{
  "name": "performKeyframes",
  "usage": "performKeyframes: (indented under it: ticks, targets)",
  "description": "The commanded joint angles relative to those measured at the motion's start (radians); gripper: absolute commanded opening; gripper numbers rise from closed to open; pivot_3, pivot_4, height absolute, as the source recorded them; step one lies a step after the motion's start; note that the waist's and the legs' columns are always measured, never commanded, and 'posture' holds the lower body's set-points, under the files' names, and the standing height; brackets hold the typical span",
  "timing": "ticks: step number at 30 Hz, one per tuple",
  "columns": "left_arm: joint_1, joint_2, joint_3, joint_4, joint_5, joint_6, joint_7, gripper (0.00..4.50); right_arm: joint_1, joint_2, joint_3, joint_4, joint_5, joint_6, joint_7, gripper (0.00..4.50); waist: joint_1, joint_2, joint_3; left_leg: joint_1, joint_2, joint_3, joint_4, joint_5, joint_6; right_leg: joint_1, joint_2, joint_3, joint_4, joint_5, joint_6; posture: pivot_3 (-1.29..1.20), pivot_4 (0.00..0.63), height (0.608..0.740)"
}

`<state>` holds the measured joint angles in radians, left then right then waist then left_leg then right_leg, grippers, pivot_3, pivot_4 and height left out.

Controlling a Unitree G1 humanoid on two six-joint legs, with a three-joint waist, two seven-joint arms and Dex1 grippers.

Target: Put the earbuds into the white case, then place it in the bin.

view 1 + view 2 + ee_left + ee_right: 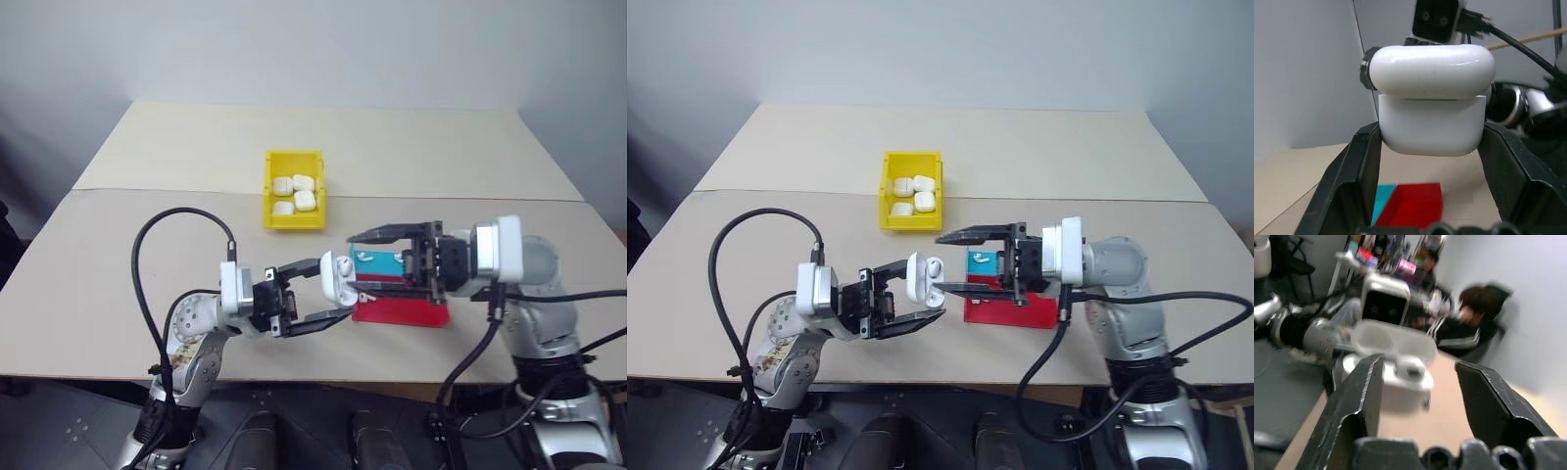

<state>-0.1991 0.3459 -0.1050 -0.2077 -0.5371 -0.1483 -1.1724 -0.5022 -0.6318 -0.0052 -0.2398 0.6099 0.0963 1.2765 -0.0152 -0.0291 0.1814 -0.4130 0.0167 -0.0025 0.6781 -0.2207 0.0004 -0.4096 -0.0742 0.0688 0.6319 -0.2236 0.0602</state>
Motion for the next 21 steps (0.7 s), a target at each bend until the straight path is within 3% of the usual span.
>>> performKeyframes:
  ticks: [1, 4, 7, 13, 21]
  targets:
    - [0.045, 0.044, 0.053, 0.084, 0.038, -0.108, -0.053, 2.72, -0.109, -0.123, -0.029, 0.065, -0.068, 0.117, -0.041, 2.84, -0.004, 0.0, 0.0, 0.001, 0.0, 0.001, -0.001, 0.0, 0.0, 0.0, 0.0, 0.0, 0.0, 0.0, 0.0, 0.0, 0.15, 0.74]
    - [0.089, 0.085, 0.071, 0.141, 0.059, -0.182, -0.098, 2.72, -0.234, -0.221, 0.07, 0.187, -0.195, 0.205, -0.01, 2.84, -0.006, 0.0, 0.0, 0.003, 0.001, 0.002, -0.002, 0.0, 0.0, 0.0, 0.0, 0.0, 0.0, -0.001, -0.002, 0.0, 0.15, 0.74]
    - [0.123, 0.096, 0.074, 0.147, 0.074, -0.216, -0.094, 2.72, -0.368, -0.25, 0.19, 0.309, -0.335, 0.245, 0.028, 2.84, -0.008, 0.0, 0.0, 0.002, 0.002, 0.003, -0.004, 0.0, 0.0, -0.001, 0.0, 0.0, -0.001, -0.002, -0.003, 0.0, 0.15, 0.74]
    - [0.162, 0.058, 0.066, 0.098, 0.103, -0.232, 0.003, 2.72, -0.605, -0.197, 0.467, 0.585, -0.651, 0.27, 0.097, 2.84, -0.005, 0.0, 0.0, -0.005, 0.001, 0.003, -0.003, 0.0, 0.0, -0.011, -0.001, 0.001, 0.002, -0.001, -0.003, 0.0, 0.15, 0.74]
    - [0.196, 0.041, 0.038, 0.085, 0.147, -0.259, 0.058, 2.72, -0.677, -0.077, 0.586, 0.829, -0.819, 0.171, 0.148, 2.84, 0.0, 0.001, 0.0, -0.01, 0.0, 0.003, -0.002, 0.0, 0.0, -0.014, -0.002, 0.0, 0.001, 0.0, -0.001, 0.0, 0.15, 0.74]
